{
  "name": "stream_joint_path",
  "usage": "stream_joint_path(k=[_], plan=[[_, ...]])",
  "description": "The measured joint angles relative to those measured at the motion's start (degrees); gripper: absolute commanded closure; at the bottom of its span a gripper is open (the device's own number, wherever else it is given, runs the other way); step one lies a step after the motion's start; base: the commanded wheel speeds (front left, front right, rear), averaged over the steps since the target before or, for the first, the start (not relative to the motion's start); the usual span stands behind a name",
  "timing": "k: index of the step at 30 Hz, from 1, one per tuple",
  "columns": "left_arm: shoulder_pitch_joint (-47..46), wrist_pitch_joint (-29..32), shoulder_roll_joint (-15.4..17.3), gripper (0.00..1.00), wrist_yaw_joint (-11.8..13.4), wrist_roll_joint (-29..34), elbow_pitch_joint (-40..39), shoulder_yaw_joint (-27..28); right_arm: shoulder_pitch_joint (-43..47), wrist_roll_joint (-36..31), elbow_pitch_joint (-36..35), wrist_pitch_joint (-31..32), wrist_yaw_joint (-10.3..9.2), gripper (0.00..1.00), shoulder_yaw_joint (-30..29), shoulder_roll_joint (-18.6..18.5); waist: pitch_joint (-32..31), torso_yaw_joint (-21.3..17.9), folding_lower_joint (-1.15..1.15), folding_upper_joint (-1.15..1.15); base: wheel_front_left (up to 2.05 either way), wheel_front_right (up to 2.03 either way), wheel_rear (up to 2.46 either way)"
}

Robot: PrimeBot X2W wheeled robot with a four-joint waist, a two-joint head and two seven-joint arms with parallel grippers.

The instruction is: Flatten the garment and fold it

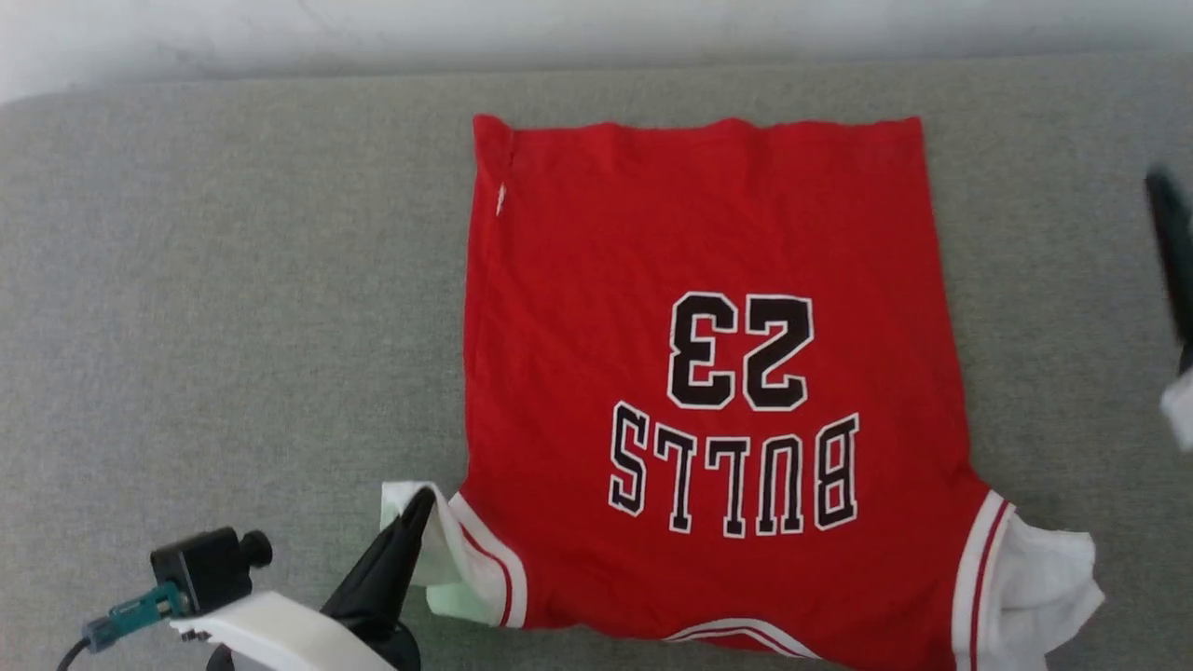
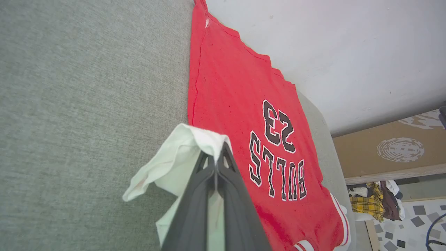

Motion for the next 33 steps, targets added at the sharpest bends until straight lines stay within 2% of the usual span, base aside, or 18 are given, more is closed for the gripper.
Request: stream_joint_path(k=[3,5,11,19,28,29,30,31,33], plan=[[-1.76,-0.08,-0.05,1.00,-0.58,-0.02,0.23,-0.60,-9.60,-0.89,1.67,1.92,0.00,0.00,1.27,-1.10,2.19,0.87,0.00,0.00,0.00,0.00,0.00],[-3.00,-0.33,-0.12,1.00,-1.07,-0.02,0.49,-1.00,-15.68,-1.44,4.52,3.14,-0.01,0.00,1.58,-0.36,3.73,1.52,0.00,0.00,0.00,0.00,0.00],[-6.24,-1.29,-0.32,1.00,-2.11,-0.04,1.71,-2.36,-27.59,-5.25,18.69,6.80,-0.01,0.00,2.25,0.54,8.18,3.88,0.00,0.00,0.00,0.00,0.00],[-8.36,-2.11,-0.37,1.00,-3.10,-0.02,2.79,-4.21,-31.55,-12.81,33.60,11.82,-0.01,0.00,-0.45,-1.13,12.34,8.10,0.00,0.00,0.00,0.00,0.00],[-9.18,-2.79,-0.31,1.00,-3.60,-0.02,3.15,-4.50,-31.57,-15.49,39.02,12.10,-0.01,0.00,-4.53,-0.65,15.89,11.17,-0.01,0.00,0.00,0.00,0.00],[-9.22,-2.80,-0.29,1.00,-3.61,-0.02,3.18,-4.50,-31.57,-15.70,39.46,12.09,-0.01,0.41,-4.99,-0.31,16.22,11.35,-0.01,0.00,0.00,0.00,0.00],[-9.24,-2.87,-0.26,1.00,-3.61,-0.02,3.21,-4.50,-31.59,-15.79,39.62,11.81,-0.01,0.96,-5.00,-0.05,16.51,11.50,-0.01,0.00,0.00,0.00,0.00],[-9.34,-2.99,-0.25,1.00,-3.61,-0.02,3.23,-4.50,-31.72,-15.79,39.60,11.31,-0.01,1.00,-4.67,-0.09,16.75,11.60,-0.01,0.00,0.00,0.00,0.00],[-9.65,-3.08,-0.16,1.00,-3.63,-0.03,3.38,-4.46,-32.09,-15.78,39.76,10.61,-0.01,1.00,-4.12,0.09,16.96,11.56,-0.01,0.00,0.00,0.00,0.00]])
